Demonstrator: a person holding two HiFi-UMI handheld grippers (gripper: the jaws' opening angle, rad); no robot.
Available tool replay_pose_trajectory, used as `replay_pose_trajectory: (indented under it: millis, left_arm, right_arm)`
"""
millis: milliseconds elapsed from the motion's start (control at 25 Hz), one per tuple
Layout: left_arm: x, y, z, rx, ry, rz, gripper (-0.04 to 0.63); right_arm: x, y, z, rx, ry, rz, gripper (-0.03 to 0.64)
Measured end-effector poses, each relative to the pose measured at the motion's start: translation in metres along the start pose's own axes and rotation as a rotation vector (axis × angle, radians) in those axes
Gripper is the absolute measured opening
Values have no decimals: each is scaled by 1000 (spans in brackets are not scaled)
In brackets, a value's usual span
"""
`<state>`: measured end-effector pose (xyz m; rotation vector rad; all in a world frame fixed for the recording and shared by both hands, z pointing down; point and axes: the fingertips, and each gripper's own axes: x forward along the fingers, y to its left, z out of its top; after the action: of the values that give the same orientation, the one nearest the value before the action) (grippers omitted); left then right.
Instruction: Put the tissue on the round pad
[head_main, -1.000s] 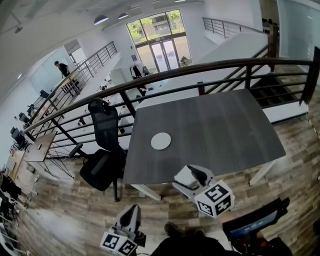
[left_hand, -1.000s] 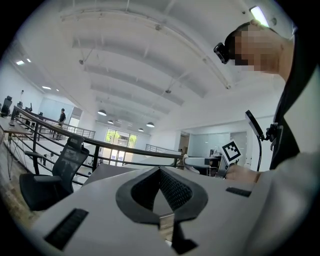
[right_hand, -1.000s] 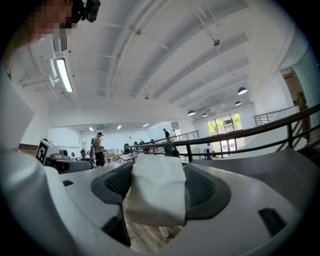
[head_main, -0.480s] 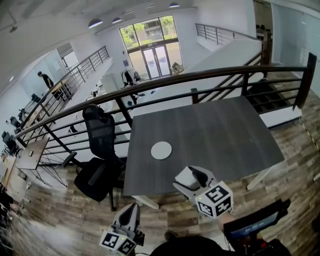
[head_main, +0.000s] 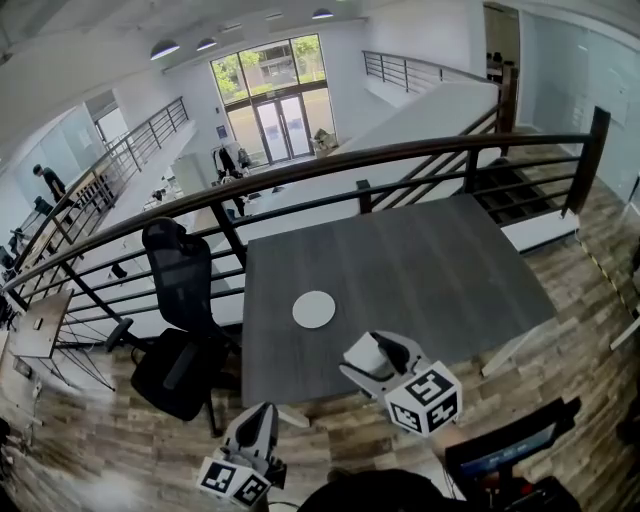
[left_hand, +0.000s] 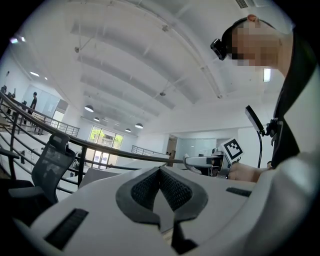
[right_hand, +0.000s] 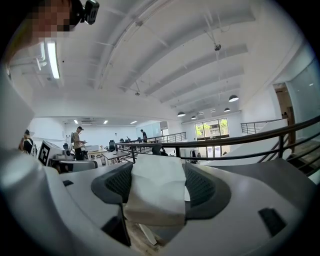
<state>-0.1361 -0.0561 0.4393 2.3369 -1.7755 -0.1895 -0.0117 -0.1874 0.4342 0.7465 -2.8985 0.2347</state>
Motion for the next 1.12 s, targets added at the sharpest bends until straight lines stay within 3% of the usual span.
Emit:
replay_pose_trajectory:
  millis: [240,640,1120]
  left_arm:
    - [6,17,11,1,0,-47,3]
    - [-12,85,8,-23,-11,-81,3]
    - [26,102,35,3,-54,9,3]
  right_arm:
    - [12,2,13,-5,2,-39,334]
    - [66,33,7,-5,19,-75,334]
    - [121,-4,31,-10,18,36,334]
